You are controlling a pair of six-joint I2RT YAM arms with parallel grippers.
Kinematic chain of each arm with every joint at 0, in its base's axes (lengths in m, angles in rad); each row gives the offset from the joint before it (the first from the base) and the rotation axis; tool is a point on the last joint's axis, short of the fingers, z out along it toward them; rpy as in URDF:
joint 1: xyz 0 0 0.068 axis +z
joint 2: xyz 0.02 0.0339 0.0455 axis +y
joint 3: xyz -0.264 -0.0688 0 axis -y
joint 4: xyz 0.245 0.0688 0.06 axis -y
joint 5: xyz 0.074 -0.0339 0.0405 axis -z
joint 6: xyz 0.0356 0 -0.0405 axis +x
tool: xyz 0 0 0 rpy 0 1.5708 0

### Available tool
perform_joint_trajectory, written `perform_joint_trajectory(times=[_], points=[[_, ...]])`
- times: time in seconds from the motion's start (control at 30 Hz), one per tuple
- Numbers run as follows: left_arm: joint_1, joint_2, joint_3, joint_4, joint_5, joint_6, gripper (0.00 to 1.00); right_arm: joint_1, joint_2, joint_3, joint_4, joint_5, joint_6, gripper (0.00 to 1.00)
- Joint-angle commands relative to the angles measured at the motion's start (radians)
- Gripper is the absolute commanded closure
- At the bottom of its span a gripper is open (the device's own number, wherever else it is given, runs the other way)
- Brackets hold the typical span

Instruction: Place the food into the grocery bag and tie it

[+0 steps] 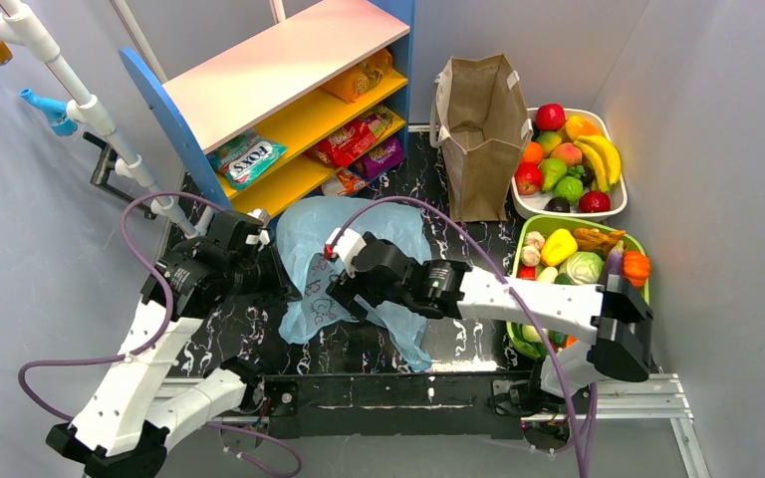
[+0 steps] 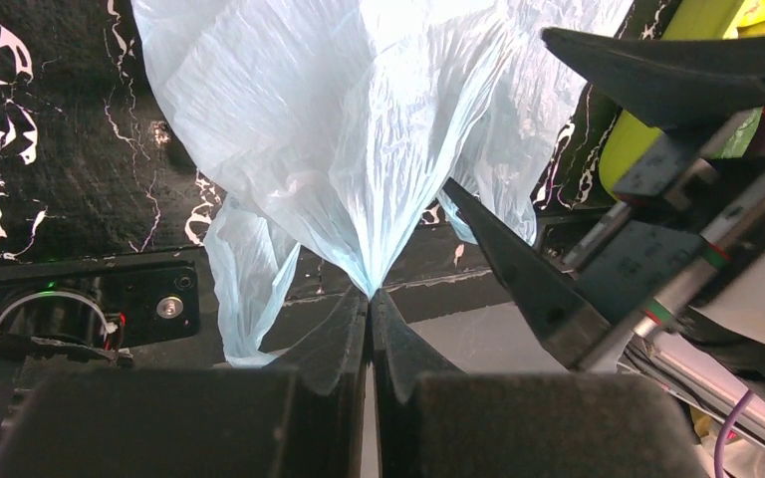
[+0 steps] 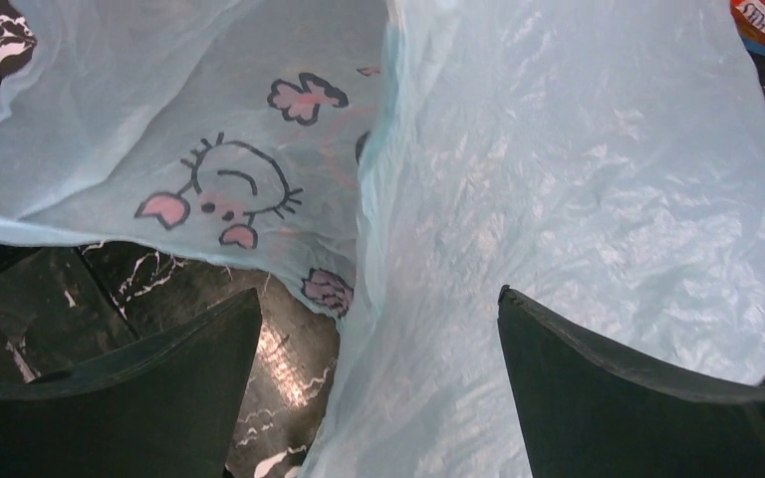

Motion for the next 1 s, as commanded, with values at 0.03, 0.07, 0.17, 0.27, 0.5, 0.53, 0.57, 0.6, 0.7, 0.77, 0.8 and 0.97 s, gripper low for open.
perform_joint_trajectory(times=[0.03, 0.07, 0.17, 0.27, 0.5, 0.53, 0.57, 0.6, 0.7, 0.77, 0.8, 0.97], points=[[-0.004, 0.0, 0.024, -0.029, 0.022, 0.041, 1.0, -0.011, 0.062, 0.082, 0.045, 0.011, -0.015, 0.1], [-0.004, 0.002, 0.023, -0.032, 0.018, 0.047, 1.0, -0.011, 0.074, 0.094, 0.031, 0.026, -0.017, 0.13], [-0.004, 0.009, 0.03, -0.039, 0.014, 0.059, 1.0, -0.012, 0.091, 0.113, 0.017, 0.074, -0.023, 0.24], [-0.004, 0.01, 0.038, -0.032, 0.013, 0.063, 1.0, -0.017, 0.085, 0.107, 0.02, 0.061, -0.026, 0.46], [-0.004, 0.035, 0.056, -0.043, 0.001, 0.089, 1.0, -0.023, 0.024, 0.103, -0.069, -0.002, -0.037, 0.99], [-0.004, 0.036, 0.056, -0.04, 0.001, 0.095, 1.0, -0.023, 0.002, 0.095, -0.086, 0.005, -0.02, 0.99], [-0.004, 0.038, 0.057, -0.035, 0.005, 0.101, 1.0, -0.023, -0.016, 0.094, -0.11, 0.017, -0.008, 0.99], [-0.004, 0.04, 0.057, -0.028, 0.011, 0.108, 1.0, -0.023, -0.035, 0.097, -0.137, 0.027, 0.003, 0.99], [-0.004, 0.057, 0.061, 0.0, 0.037, 0.133, 1.0, -0.023, -0.109, 0.099, -0.224, 0.042, 0.037, 0.99], [-0.004, 0.073, 0.057, 0.022, 0.057, 0.146, 1.0, -0.022, -0.159, 0.097, -0.271, 0.048, 0.067, 0.99], [-0.004, 0.082, 0.054, 0.037, 0.07, 0.151, 1.0, -0.022, -0.182, 0.101, -0.301, 0.056, 0.094, 0.99], [-0.004, 0.159, 0.04, 0.151, 0.143, 0.144, 1.0, -0.022, -0.261, 0.13, -0.493, 0.101, 0.263, 0.99]])
